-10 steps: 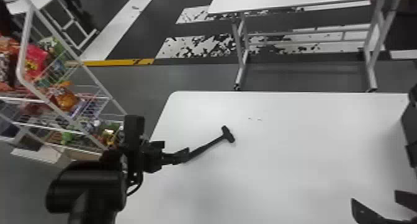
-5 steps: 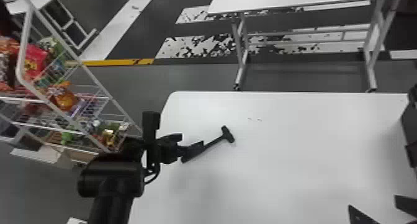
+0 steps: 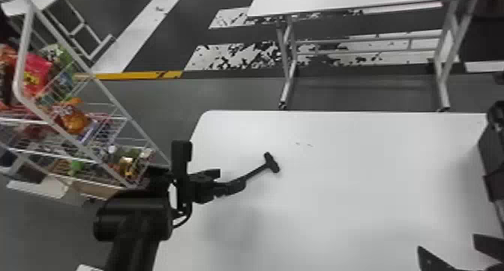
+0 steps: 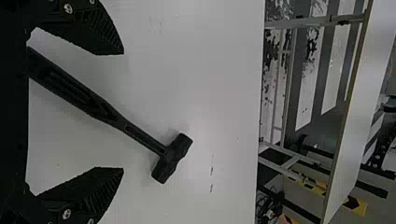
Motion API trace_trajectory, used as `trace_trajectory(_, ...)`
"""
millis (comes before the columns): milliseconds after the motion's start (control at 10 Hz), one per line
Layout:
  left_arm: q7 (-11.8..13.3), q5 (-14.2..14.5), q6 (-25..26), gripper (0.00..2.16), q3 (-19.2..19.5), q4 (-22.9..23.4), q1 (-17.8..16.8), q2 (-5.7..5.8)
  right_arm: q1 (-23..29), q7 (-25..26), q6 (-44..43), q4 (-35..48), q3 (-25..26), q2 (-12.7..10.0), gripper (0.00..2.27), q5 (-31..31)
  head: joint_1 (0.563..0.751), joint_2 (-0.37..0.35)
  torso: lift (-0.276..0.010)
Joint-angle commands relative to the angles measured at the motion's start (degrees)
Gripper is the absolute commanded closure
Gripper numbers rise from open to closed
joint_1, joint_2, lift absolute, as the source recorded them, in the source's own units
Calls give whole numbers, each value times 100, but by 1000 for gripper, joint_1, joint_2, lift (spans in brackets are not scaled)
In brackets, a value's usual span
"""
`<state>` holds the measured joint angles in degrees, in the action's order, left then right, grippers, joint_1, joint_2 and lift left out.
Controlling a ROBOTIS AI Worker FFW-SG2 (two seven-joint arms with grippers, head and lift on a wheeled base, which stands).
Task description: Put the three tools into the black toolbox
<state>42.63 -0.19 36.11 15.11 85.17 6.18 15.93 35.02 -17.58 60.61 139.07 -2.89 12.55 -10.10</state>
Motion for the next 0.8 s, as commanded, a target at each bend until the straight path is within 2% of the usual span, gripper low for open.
trace_trajectory(0, -9, 19, -29, 117, -8, -71, 103, -46, -4, 0, 0, 59, 26, 28, 83, -27, 695, 333, -51)
trace_trajectory(400, -62, 37, -81, 117, 1, -18, 349, -99, 163, -9, -17, 261, 245, 125, 83, -194, 695, 330, -51)
trace_trajectory(700, -62, 63, -64, 117, -8, 193, 621, -301, 216, -9, -35, 322, 272, 151, 83, -238, 695, 315, -51)
